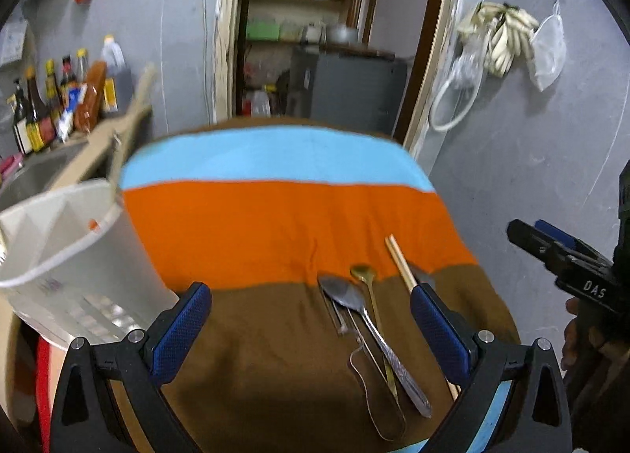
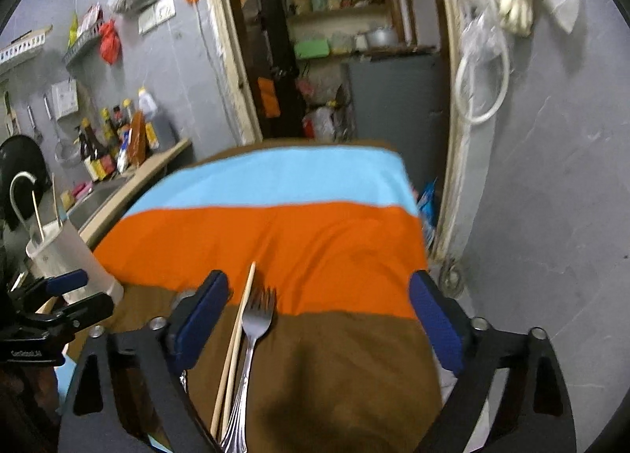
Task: Organize utensils
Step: 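Move both open tools back down to the remaining utensils, then grasp a metal fork with the right tool while the left tool grasps a wire-handled utensil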
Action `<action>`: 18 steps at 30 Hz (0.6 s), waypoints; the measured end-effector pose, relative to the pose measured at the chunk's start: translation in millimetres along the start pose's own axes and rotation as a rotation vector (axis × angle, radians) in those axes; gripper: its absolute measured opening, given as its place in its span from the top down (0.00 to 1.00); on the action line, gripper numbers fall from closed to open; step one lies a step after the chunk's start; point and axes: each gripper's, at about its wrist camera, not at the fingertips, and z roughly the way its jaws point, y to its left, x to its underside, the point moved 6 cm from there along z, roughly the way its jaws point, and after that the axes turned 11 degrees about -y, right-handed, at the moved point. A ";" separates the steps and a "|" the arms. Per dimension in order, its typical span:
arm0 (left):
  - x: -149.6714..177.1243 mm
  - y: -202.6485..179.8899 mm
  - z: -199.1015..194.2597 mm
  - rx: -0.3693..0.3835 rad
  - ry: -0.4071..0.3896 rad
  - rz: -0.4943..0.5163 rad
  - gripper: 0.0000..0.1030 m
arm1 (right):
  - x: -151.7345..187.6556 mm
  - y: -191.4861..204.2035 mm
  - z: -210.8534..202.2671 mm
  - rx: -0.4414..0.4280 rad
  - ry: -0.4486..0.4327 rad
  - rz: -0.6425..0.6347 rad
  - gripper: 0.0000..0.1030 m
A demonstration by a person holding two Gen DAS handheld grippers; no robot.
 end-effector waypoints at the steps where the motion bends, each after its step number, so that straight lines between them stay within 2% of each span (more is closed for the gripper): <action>1: 4.4 -0.6 5.5 0.001 0.022 -0.004 0.02 | 6.6 1.1 4.8 -0.011 0.019 0.002 0.24; 3: 12.7 -1.1 15.9 0.002 0.064 -0.008 0.07 | 17.8 4.0 15.1 -0.041 0.051 0.010 0.32; 5: 21.4 -1.4 25.1 0.004 0.107 -0.010 0.16 | 29.1 8.1 24.1 -0.067 0.078 0.013 0.43; 10: 43.3 -4.9 43.1 0.014 0.205 -0.012 0.32 | 51.7 16.5 42.6 -0.129 0.144 0.031 0.53; 11: 49.0 -6.4 46.9 0.019 0.231 -0.010 0.38 | 55.3 16.6 45.0 -0.135 0.155 0.032 0.54; 12: 51.0 -7.7 49.2 0.021 0.244 -0.009 0.39 | 57.6 16.3 46.8 -0.139 0.163 0.033 0.54; 18: 56.0 -14.0 59.2 0.029 0.273 0.005 0.43 | 66.3 18.9 54.9 -0.156 0.196 0.038 0.54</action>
